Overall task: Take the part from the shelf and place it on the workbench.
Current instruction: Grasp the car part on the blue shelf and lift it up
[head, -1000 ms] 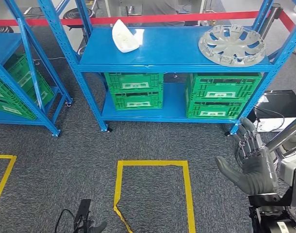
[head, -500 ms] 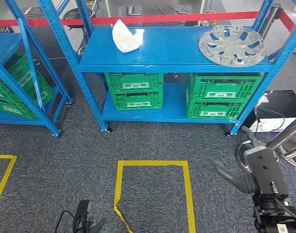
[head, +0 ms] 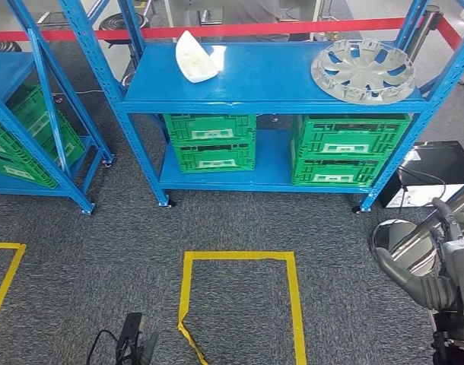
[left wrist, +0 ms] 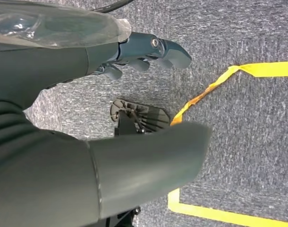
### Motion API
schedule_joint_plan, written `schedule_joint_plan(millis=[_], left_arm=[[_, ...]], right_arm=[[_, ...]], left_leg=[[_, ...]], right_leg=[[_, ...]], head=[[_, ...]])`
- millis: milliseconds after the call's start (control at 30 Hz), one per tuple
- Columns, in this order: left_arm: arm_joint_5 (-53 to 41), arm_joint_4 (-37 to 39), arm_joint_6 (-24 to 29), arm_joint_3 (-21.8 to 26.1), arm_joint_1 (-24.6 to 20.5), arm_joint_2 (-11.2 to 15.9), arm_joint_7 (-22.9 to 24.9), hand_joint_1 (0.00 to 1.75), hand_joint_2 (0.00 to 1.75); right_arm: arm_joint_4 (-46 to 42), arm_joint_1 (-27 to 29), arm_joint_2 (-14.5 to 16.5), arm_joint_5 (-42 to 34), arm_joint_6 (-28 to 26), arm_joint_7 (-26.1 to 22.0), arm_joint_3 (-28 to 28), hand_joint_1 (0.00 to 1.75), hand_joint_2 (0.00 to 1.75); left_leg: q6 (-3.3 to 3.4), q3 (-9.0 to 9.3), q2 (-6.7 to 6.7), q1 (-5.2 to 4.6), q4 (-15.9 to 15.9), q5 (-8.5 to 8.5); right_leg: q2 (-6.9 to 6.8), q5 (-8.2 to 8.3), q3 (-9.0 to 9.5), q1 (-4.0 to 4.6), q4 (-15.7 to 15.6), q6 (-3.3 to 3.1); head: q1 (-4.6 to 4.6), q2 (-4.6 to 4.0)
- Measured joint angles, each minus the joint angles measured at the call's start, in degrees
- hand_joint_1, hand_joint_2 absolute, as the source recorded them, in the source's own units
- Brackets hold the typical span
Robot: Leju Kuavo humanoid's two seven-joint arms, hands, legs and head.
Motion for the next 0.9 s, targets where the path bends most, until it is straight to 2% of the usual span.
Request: schedule_joint_plan(millis=[167, 233, 600, 900], left_arm=[[-0.2, 0.0, 0.0, 0.0, -0.1, -0.1, 0.4, 0.0, 0.0], [-0.2, 0.0, 0.0, 0.0, -0.1, -0.2, 0.4, 0.0, 0.0], [-0.2, 0.0, 0.0, 0.0, -0.1, -0.3, 0.5, 0.0, 0.0], [-0.1, 0.0, 0.0, 0.0, 0.0, -0.3, 0.5, 0.0, 0.0]], right_arm=[[-0.3, 0.0, 0.1, -7.8, -2.2, -8.0, 0.0, 0.0, 1.75], [-0.5, 0.0, 0.1, -9.3, -2.4, -9.9, -0.1, 0.0, 1.75], [-1.7, 0.0, 0.5, -10.9, -2.6, -13.6, -0.3, 0.0, 1.75], [-3.0, 0.0, 1.2, -10.9, -1.8, -13.9, -0.3, 0.0, 1.75]], left_leg=[[0.0, 0.0, 0.0, 0.0, 0.0, 0.0], [0.0, 0.0, 0.0, -0.01, 0.0, 0.0], [0.0, -0.01, 0.0, -0.02, 0.0, 0.0], [0.0, -0.01, 0.0, -0.01, 0.0, 0.0]], right_leg=[[0.0, 0.0, 0.01, 0.01, 0.0, 0.0], [0.0, 0.0, 0.01, 0.01, 0.0, 0.0], [0.0, 0.0, 0.01, 0.0, 0.0, 0.0], [0.0, 0.0, 0.01, 0.01, 0.0, 0.0]], head=[[0.0, 0.0], [-0.01, -0.01], [-0.01, 0.0], [-0.01, -0.01]])
